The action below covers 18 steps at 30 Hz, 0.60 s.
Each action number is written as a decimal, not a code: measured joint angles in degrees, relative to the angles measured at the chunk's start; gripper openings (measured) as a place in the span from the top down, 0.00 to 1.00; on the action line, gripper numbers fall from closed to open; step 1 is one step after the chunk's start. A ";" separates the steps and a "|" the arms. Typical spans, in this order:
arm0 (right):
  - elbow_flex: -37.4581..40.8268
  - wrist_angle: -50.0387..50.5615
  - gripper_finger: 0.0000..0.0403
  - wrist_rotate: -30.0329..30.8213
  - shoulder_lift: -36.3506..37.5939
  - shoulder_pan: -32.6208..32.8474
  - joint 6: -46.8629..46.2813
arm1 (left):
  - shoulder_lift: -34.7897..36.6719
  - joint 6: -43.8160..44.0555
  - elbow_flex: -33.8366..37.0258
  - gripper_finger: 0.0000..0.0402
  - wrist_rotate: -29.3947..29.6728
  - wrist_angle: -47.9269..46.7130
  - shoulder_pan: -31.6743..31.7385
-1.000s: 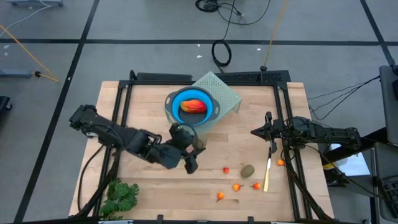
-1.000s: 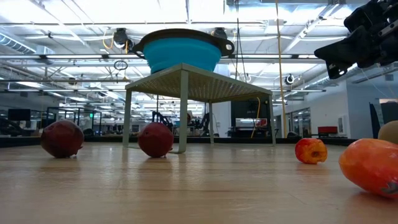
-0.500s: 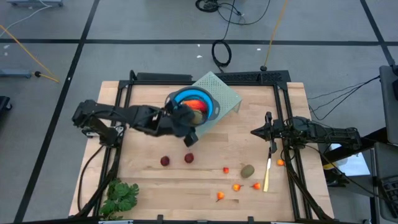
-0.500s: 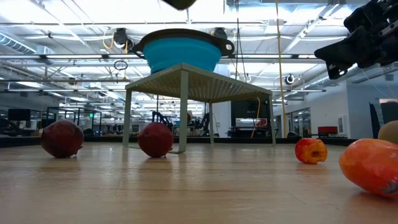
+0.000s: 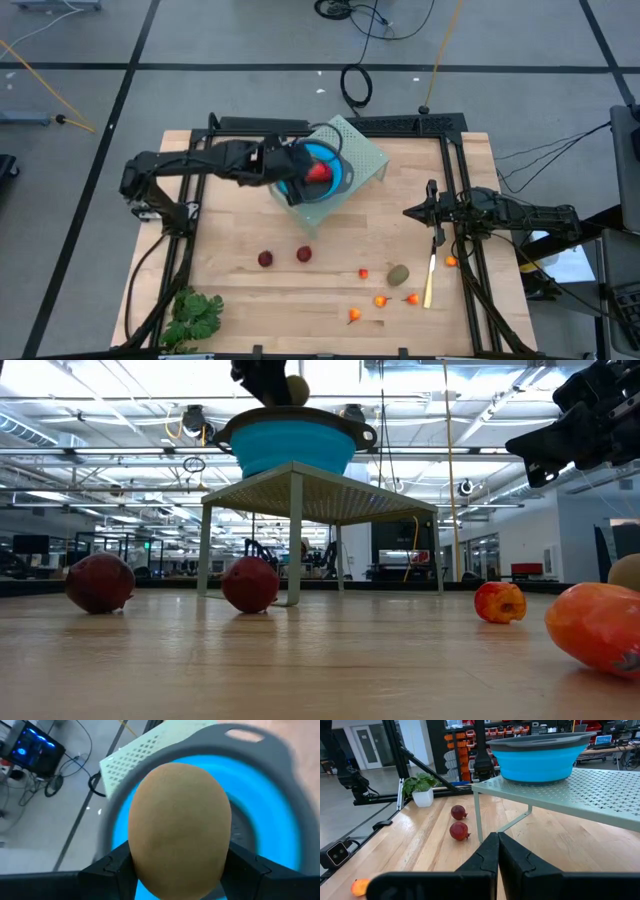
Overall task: Pick & Place Fruit
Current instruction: Put the kiwi into the collapsible colander on the shelf
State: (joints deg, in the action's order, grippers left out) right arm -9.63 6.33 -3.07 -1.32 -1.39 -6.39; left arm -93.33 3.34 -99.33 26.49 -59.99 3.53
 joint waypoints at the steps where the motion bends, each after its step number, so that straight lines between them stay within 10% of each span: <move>1: -0.01 0.00 1.00 0.00 0.00 -0.01 0.00 | -0.01 -1.36 0.00 0.46 -0.59 -0.01 0.93; 18: -0.02 1.64 1.00 0.17 0.01 -0.02 0.00 | -1.21 -6.91 0.02 0.46 -8.94 0.12 5.70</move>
State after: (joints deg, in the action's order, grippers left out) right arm -9.64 7.97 -2.90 -1.32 -1.41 -6.39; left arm -94.54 -3.57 -99.31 17.55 -59.87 9.23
